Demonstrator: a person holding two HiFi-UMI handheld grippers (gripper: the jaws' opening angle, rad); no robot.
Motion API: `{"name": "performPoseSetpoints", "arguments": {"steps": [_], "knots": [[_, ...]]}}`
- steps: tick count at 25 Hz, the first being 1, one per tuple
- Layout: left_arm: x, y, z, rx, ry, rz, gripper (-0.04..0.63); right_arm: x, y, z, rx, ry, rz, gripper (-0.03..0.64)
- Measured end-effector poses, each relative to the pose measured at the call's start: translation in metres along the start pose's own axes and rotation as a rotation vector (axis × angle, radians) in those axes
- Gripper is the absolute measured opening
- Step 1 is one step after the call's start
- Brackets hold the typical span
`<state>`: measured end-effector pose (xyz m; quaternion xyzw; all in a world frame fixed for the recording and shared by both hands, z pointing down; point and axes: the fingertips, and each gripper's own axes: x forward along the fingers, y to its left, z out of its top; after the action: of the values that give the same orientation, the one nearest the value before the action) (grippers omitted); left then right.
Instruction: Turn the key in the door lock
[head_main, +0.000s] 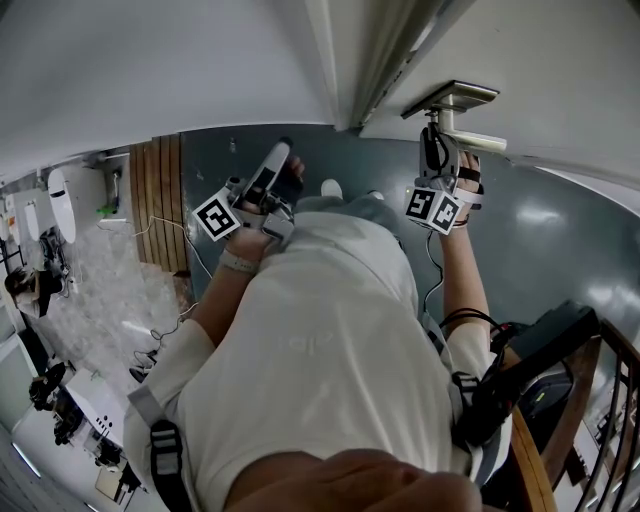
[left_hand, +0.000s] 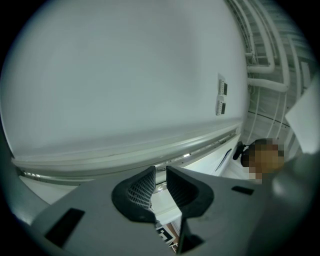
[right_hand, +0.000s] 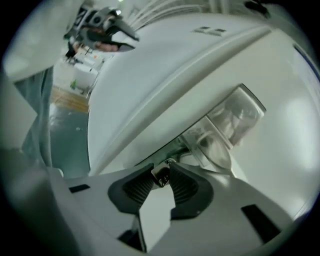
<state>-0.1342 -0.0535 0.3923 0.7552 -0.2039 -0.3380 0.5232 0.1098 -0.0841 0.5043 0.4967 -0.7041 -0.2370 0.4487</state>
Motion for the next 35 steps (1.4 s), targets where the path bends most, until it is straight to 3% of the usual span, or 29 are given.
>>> {"name": "performPoseSetpoints", "arguments": {"steps": [4,8,10,17,20,25,30,35], "knots": [[0.0,0.0,-0.001,-0.003,0.003,0.0,0.055,0.0,-0.006,0.002,0.382,-0.06,0.057,0.098],[0.0,0.0,-0.001,-0.003,0.001,0.002,0.055,0.001,-0.012,-0.008,1.101,-0.191,0.162,0.064],[0.0,0.0,0.0,0.0,0.001,0.001,0.055,0.001,-0.015,-0.011,1.396,-0.264,0.194,0.057],[0.0,0.002,0.0,-0.008,0.0,0.003,0.055,0.004,-0.011,-0.022,2.143,-0.489,0.362,0.071],[0.0,0.003,0.0,-0.011,-0.001,0.004,0.055,0.004,-0.011,-0.021,2.316,-0.554,0.395,0.071],[0.0,0.004,0.0,-0.017,-0.003,0.006,0.055,0.004,-0.01,-0.022,2.474,-0.603,0.409,0.071],[-0.002,0.004,0.001,-0.022,-0.01,0.008,0.055,0.007,-0.003,-0.029,2.809,-0.778,0.475,0.042],[-0.003,0.004,0.002,-0.023,-0.011,0.009,0.055,0.009,-0.001,-0.031,2.844,-0.816,0.498,0.043]]}}
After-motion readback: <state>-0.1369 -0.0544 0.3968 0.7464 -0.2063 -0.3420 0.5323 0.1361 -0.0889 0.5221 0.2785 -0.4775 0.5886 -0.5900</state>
